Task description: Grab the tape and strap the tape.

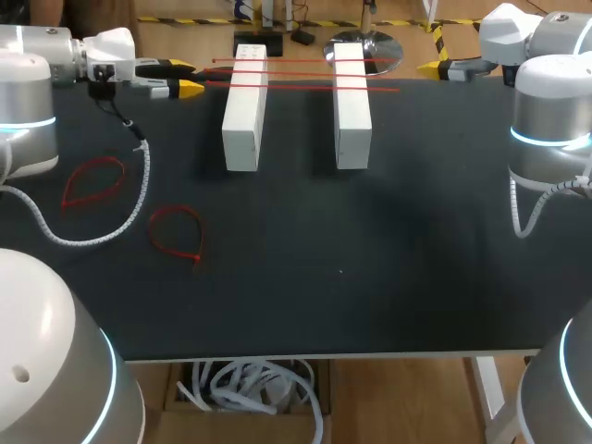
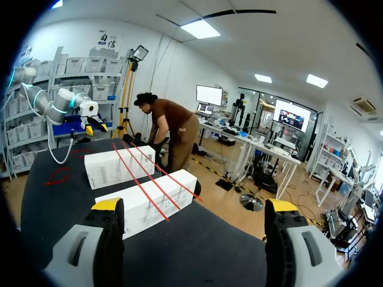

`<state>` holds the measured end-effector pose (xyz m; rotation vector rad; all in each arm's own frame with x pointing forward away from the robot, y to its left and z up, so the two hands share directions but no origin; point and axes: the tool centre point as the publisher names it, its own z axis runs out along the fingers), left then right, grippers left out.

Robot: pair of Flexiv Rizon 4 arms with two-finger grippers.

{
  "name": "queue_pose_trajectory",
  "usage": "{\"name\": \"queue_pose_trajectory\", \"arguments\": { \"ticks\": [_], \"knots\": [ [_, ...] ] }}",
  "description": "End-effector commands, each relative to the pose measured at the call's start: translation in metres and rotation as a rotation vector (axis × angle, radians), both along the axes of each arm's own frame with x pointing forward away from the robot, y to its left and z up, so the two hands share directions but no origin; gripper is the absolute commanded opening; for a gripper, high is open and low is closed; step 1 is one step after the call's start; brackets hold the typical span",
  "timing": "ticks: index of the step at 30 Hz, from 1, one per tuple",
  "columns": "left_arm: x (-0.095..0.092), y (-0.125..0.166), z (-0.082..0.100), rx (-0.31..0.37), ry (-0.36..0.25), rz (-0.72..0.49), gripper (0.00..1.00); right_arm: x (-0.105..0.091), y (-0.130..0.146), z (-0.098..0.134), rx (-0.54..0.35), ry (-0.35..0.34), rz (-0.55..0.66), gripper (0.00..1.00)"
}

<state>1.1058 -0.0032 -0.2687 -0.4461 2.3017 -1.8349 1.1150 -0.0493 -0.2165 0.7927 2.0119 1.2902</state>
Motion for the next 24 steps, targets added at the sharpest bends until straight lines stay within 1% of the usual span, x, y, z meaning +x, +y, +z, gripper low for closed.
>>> {"name": "queue_pose_trajectory", "arguments": {
  "ticks": [1,6,8,11,13,14,16,17,24],
  "knots": [
    [0.011,0.000,-0.007,-0.005,0.006,-0.038,0.44,0.000,0.000,0.000,0.000,0.000,0.000,1.00],
    [0.018,0.000,-0.012,-0.007,0.003,-0.065,0.44,0.000,0.000,0.000,0.000,0.000,0.000,1.00],
    [0.021,0.000,-0.015,-0.006,0.001,-0.070,0.42,0.000,0.000,0.000,0.000,0.000,0.000,1.00],
    [0.025,0.000,-0.017,-0.009,0.001,-0.077,0.42,0.000,0.000,0.000,0.000,0.000,0.000,1.00],
    [0.029,0.001,-0.019,-0.012,0.001,-0.085,0.37,0.000,0.000,0.000,0.000,0.000,0.000,1.00],
    [0.030,0.001,-0.020,-0.013,0.001,-0.087,0.36,0.000,0.000,0.000,0.000,0.000,0.000,1.00],
    [0.034,0.002,-0.022,-0.015,0.002,-0.093,0.37,0.000,0.000,0.000,0.000,0.000,0.000,1.00],
    [0.035,0.002,-0.023,-0.015,0.001,-0.096,0.39,0.000,0.000,0.000,0.000,0.000,0.000,1.00],
    [0.043,0.004,-0.028,-0.023,0.005,-0.125,0.40,0.000,0.000,0.000,0.000,0.000,0.000,1.00]
  ]
}}
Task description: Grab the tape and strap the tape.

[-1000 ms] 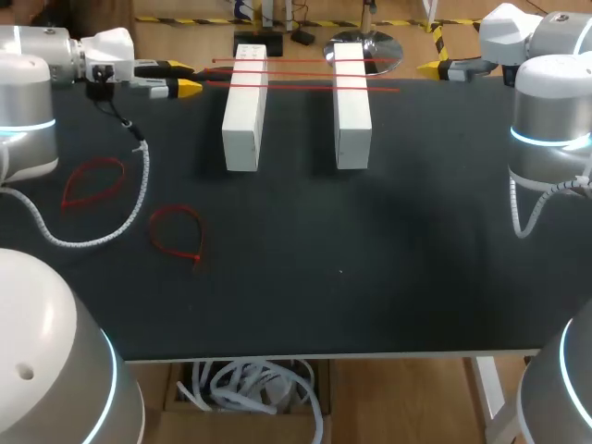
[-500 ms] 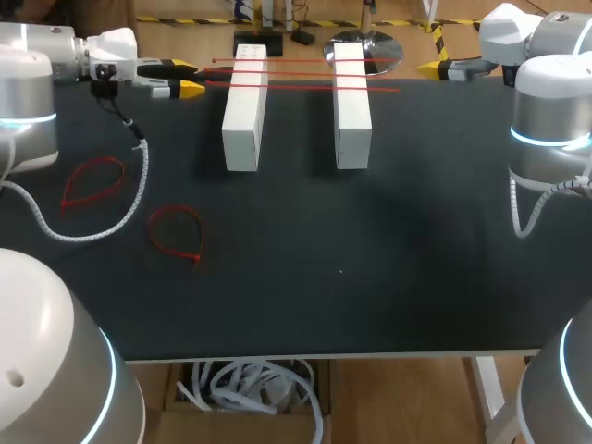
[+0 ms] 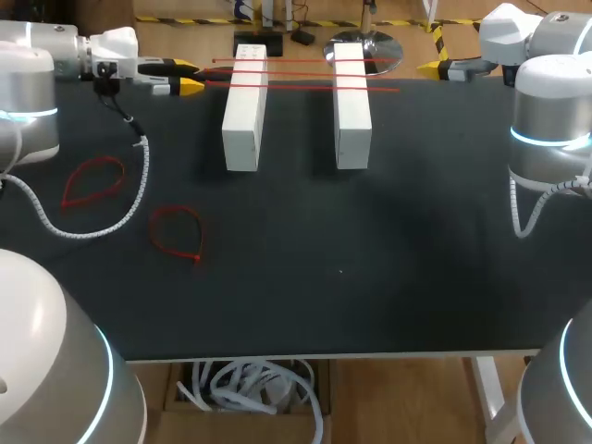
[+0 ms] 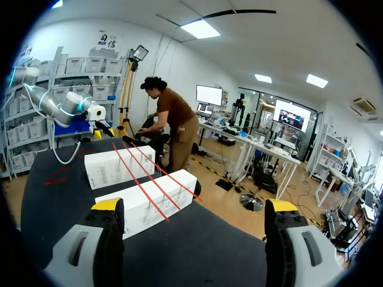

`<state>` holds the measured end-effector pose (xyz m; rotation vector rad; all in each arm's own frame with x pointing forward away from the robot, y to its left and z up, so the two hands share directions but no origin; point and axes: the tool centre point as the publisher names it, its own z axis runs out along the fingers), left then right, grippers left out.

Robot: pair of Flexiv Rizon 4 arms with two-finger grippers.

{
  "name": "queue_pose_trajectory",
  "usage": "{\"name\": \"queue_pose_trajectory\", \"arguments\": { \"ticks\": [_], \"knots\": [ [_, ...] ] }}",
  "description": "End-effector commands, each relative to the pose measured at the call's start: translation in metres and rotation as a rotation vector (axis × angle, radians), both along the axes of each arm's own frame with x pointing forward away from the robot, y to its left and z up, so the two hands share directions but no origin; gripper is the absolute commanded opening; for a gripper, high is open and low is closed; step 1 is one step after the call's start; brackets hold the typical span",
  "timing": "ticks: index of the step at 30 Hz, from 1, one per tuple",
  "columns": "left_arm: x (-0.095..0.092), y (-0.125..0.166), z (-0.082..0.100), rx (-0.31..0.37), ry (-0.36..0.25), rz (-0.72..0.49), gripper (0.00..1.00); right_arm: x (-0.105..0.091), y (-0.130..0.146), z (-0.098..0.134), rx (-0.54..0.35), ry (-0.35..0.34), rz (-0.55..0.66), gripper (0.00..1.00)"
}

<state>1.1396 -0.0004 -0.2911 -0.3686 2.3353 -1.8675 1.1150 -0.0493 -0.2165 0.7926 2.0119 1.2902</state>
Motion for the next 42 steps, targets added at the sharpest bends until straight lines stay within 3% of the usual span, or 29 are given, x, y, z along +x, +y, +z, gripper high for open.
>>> {"name": "queue_pose_trajectory", "arguments": {
  "ticks": [1,42],
  "knots": [
    [0.010,0.001,-0.006,-0.017,0.010,-0.063,0.40,0.000,0.000,0.000,0.000,0.000,0.000,1.00],
    [0.012,-0.014,-0.029,-0.055,0.051,-0.130,0.37,0.000,0.000,0.000,0.000,0.000,0.000,1.00]
  ]
}}
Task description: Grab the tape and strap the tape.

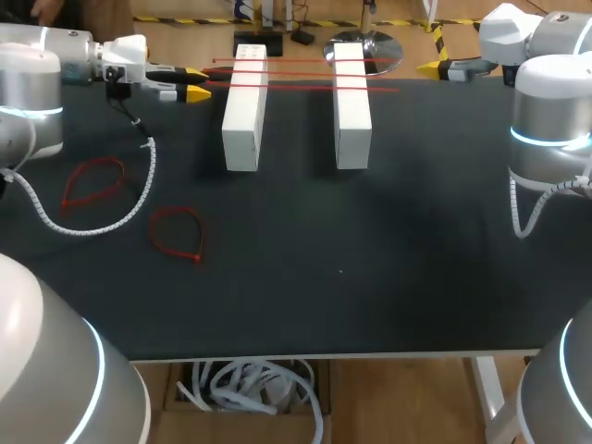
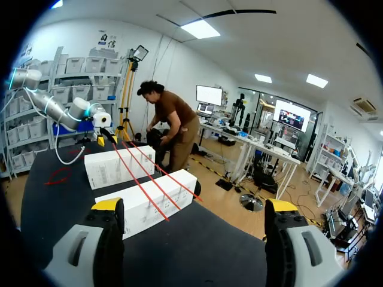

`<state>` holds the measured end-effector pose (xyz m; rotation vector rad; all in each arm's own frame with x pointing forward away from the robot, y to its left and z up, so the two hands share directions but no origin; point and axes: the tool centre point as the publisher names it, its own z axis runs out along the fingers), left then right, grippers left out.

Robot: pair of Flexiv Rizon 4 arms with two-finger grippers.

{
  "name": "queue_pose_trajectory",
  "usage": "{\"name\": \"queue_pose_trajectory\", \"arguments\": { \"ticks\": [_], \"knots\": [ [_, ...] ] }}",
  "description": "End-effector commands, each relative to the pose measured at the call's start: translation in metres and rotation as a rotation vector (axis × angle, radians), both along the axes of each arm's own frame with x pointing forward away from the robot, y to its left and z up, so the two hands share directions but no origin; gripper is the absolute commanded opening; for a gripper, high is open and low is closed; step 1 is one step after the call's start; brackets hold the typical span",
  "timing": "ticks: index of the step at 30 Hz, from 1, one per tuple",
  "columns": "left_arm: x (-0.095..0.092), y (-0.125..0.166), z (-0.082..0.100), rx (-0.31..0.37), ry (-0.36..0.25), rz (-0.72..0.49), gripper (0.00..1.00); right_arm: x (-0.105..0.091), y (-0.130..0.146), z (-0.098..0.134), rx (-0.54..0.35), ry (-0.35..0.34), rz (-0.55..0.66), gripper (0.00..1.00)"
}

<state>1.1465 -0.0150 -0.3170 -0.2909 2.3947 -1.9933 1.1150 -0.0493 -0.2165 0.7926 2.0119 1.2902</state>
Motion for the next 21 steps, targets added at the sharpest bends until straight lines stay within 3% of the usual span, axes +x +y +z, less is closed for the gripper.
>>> {"name": "queue_pose_trajectory", "arguments": {
  "ticks": [1,3,5,21],
  "knots": [
    [0.0052,0.0000,-0.0026,-0.006,0.001,-0.012,0.37,-0.0004,-0.0002,0.0001,0.000,0.000,0.000,1.00],
    [0.0054,-0.0006,-0.0012,-0.007,-0.001,-0.015,0.36,-0.0004,-0.0002,0.0001,0.000,0.000,0.000,1.00],
    [0.0055,-0.0008,-0.0006,-0.008,-0.004,-0.016,0.20,-0.0004,-0.0002,0.0001,0.000,0.000,0.000,1.00],
    [0.0039,0.0010,-0.0017,-0.004,-0.002,-0.017,0.21,-0.0004,-0.0002,0.0001,0.000,0.000,0.000,1.00]
  ]
}}
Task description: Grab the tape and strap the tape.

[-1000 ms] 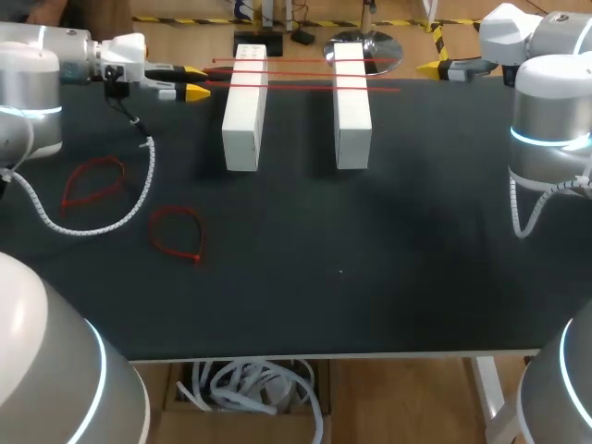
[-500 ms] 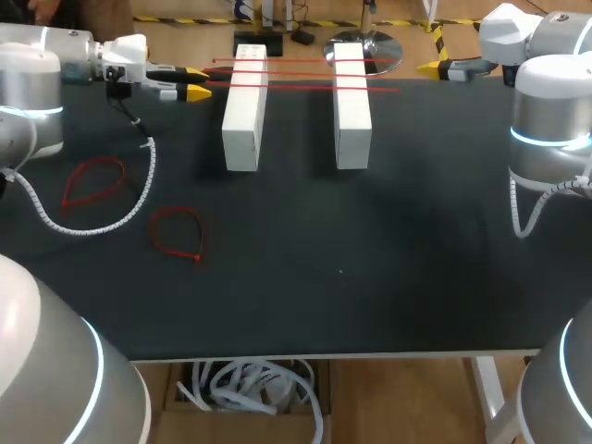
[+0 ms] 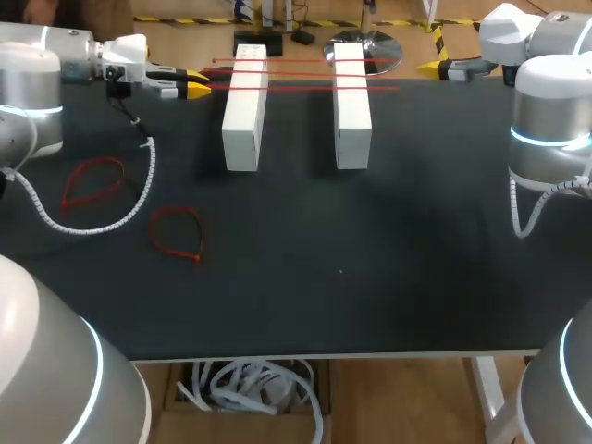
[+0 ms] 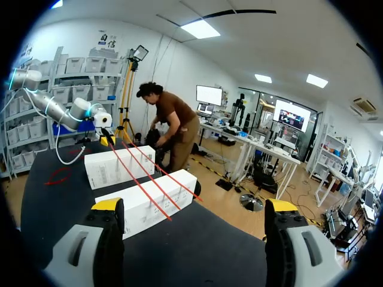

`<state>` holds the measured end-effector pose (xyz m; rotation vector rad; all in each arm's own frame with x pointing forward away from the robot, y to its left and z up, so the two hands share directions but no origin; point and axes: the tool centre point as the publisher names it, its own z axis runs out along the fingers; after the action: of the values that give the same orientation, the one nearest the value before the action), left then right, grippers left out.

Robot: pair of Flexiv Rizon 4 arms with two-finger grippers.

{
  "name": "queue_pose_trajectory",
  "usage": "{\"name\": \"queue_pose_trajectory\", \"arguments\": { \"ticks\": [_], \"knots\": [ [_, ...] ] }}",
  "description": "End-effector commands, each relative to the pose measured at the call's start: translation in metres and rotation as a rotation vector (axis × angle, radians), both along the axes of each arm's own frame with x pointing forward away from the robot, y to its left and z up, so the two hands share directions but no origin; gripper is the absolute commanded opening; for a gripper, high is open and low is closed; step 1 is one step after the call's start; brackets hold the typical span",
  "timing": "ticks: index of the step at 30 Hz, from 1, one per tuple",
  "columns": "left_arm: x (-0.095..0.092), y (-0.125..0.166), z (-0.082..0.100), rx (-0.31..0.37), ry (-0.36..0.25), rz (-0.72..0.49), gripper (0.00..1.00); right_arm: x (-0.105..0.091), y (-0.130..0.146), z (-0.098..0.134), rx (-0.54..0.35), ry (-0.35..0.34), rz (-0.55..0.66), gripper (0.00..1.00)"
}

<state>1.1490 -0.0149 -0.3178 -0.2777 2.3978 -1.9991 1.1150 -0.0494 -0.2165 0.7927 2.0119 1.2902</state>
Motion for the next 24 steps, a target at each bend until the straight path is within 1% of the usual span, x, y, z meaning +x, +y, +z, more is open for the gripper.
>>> {"name": "queue_pose_trajectory", "arguments": {
  "ticks": [1,6,19,20,21,24],
  "knots": [
    [0.0009,0.0011,-0.0007,-0.004,-0.001,-0.008,0.21,-0.0004,-0.0002,0.0001,0.000,0.000,0.000,1.00],
    [0.0000,0.0019,-0.0014,-0.003,-0.001,-0.003,0.22,-0.0004,-0.0002,0.0001,0.000,0.000,0.000,1.00],
    [-0.0014,0.0040,-0.0046,-0.006,0.009,0.008,0.21,-0.0004,-0.0002,0.0001,0.000,0.000,0.000,1.00],
    [-0.0014,0.0039,-0.0046,-0.011,0.009,0.006,0.19,-0.0004,-0.0002,0.0001,0.000,0.000,0.000,1.00],
    [-0.0014,0.0040,-0.0046,-0.012,0.008,0.006,0.00,-0.0004,-0.0002,0.0001,0.000,0.000,0.000,1.00],
    [-0.0014,0.0039,-0.0044,-0.013,0.008,0.011,0.01,-0.0004,-0.0002,0.0001,0.000,0.000,0.000,1.00]
  ]
}}
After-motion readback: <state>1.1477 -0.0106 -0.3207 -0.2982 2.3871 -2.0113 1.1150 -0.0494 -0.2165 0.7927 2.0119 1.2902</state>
